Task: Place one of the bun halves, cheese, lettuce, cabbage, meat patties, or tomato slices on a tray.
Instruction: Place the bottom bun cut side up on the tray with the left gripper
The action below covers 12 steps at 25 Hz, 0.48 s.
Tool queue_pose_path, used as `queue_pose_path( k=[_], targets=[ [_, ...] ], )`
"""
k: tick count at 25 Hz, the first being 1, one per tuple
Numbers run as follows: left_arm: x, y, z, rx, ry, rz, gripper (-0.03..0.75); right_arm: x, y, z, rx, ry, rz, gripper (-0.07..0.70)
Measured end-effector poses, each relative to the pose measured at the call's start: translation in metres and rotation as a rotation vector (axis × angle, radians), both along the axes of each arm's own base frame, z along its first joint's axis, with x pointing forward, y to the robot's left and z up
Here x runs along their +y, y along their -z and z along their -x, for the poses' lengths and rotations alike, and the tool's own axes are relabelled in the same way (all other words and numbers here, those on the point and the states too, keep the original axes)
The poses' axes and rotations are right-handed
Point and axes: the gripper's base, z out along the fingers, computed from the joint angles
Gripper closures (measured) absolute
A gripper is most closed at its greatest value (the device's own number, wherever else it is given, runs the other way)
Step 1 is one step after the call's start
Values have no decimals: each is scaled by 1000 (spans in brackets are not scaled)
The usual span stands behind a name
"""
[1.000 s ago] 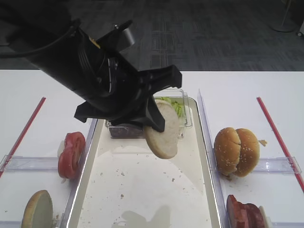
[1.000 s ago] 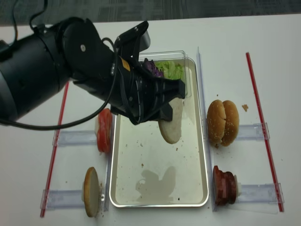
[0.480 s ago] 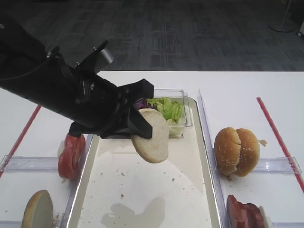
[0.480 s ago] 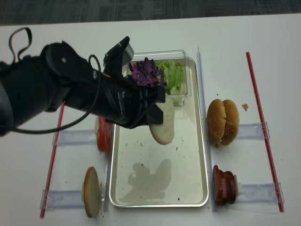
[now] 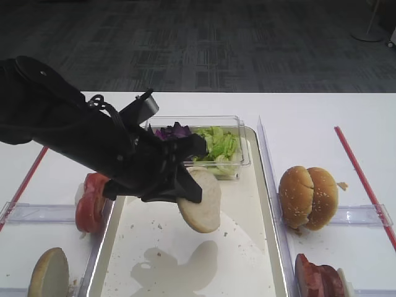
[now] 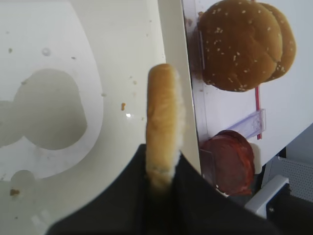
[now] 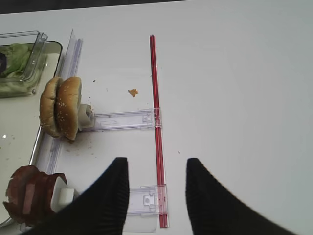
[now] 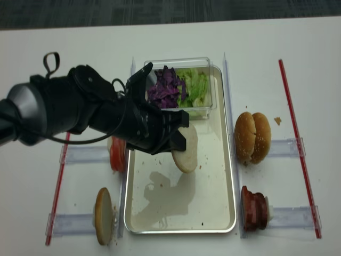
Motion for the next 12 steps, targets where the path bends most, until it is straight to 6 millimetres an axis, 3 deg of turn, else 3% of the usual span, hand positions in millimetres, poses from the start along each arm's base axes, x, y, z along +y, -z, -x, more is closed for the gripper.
queue_pose_path(
  k=[12],
  targets=[
    [-5,29,-7,61,3,-17,686,0,0,0,0,0,0,313]
  ],
)
